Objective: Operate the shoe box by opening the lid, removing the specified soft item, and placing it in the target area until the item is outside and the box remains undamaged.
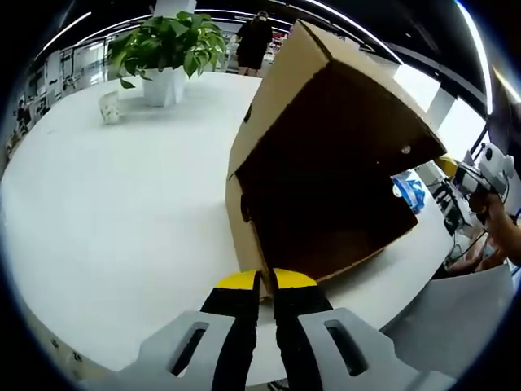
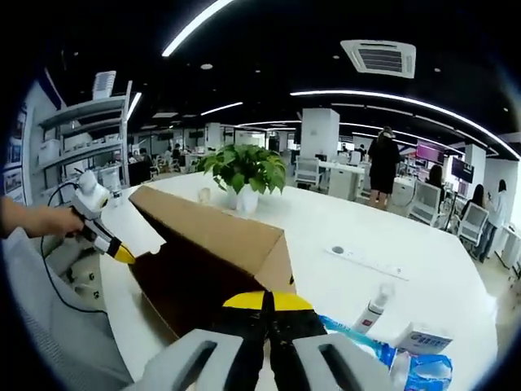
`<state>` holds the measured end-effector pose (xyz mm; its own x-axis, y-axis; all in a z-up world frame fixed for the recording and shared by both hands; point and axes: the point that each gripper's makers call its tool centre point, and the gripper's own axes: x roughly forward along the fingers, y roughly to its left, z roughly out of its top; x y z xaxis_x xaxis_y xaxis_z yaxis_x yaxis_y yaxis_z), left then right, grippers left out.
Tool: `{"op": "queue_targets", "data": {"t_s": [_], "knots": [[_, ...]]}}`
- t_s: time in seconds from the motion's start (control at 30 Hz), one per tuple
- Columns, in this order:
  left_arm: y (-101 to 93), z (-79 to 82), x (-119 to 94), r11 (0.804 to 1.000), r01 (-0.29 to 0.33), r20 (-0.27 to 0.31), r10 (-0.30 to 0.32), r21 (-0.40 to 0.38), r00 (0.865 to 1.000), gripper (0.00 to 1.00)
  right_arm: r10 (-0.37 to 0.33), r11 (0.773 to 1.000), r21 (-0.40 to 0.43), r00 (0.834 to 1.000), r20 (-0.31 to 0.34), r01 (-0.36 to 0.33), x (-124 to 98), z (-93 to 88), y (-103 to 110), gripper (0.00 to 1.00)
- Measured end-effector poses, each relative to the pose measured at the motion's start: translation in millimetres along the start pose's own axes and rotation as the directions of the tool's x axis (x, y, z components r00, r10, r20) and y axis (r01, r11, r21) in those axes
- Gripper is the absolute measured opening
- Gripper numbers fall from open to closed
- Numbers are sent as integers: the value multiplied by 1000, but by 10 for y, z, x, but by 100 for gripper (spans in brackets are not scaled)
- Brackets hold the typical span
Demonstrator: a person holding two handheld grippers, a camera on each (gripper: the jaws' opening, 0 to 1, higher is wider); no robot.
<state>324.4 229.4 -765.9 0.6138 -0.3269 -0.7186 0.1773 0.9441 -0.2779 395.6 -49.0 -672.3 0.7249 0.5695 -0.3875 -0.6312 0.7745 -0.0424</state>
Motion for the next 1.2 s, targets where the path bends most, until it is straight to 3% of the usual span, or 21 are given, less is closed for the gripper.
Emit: {"op": "queue_targets", "data": {"t_s": [0.4, 0.8, 0.97, 1.2], "knots": [[4, -1, -3, 1000, 8, 3, -8, -1, 1000, 4, 24, 1000, 6, 999, -42, -24, -40, -242, 118, 0], [10, -3, -14, 999, 13, 21, -14, 47, 1000, 6, 89, 996, 35, 992, -92, -86, -77, -470, 251, 0], [0, -40, -48, 996, 18, 24, -20, 84, 1000, 14, 118, 993, 26, 987, -113, -115, -71, -561, 311, 0], [-19, -40, -137, 994, 33, 47, -38, 102, 998, 15, 152, 988, 33, 980, -131, -149, -70, -672, 378, 0]]}}
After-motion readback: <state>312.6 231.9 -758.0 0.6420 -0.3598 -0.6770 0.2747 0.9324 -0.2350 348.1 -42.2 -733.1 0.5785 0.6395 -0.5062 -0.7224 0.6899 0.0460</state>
